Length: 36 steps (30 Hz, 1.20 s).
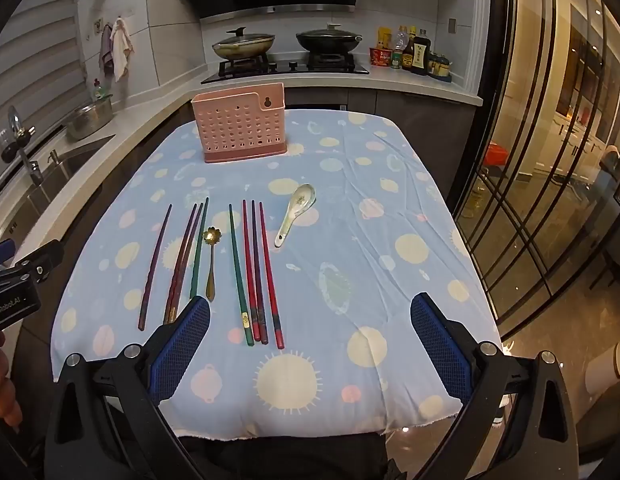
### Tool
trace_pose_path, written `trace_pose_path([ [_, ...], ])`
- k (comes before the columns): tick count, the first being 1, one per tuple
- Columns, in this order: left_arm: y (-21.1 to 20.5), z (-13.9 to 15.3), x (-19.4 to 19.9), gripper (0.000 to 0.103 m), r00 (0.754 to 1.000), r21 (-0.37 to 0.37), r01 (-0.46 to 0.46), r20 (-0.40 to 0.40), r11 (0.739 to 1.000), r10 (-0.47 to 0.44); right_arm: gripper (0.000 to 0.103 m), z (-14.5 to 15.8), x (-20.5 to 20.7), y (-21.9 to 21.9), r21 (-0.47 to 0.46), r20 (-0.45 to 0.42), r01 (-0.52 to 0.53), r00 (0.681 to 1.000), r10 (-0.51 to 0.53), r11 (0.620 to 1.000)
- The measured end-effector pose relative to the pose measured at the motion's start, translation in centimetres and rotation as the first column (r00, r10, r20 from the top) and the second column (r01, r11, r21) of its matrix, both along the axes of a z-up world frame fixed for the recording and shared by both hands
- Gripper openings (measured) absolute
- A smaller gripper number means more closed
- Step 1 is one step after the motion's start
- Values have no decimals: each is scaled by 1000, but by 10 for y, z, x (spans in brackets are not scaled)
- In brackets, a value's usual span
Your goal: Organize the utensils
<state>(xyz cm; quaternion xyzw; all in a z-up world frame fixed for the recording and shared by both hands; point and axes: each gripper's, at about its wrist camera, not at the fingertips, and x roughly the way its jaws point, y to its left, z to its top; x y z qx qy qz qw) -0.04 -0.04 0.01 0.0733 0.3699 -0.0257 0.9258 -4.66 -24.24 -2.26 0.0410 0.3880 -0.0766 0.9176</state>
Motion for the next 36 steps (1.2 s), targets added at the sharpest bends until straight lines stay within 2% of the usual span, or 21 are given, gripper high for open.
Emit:
trace_pose_path([
  [36,-4,2,-4,96,1000,16,15,1,1000,-15,96,0,0,1,-5,-5,0,1000,-1,1000],
])
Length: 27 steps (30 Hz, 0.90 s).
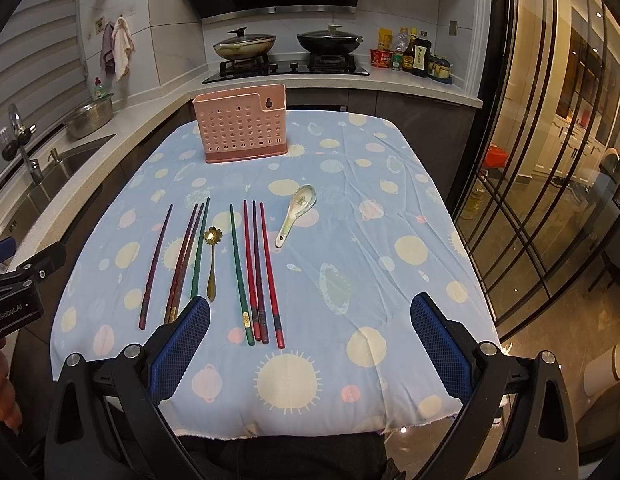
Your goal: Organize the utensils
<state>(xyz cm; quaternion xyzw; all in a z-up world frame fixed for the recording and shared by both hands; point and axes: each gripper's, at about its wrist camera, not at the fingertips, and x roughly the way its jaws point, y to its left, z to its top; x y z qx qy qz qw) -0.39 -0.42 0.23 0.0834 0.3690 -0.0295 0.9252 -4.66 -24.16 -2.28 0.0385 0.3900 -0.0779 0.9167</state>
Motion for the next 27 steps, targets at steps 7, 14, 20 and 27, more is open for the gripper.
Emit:
trace_pose_path([
  [7,-1,0,0,96,1000,0,2,-1,1000,-2,96,1,0,0,-1,1,-2,1000,2,1000],
  [14,-1,0,0,96,1000,0,1,-1,1000,-1,96,0,0,1,0,1,-3,1000,3,1000],
  [20,-1,0,0,96,1000,1,1,-1,1000,-1,96,2,-3,2,0,1,-5,1000,5,1000],
  [27,-1,0,0,96,1000,1,1,-1,1000,-1,96,2,-3,2,-1,1,-4,1000,4,1000],
])
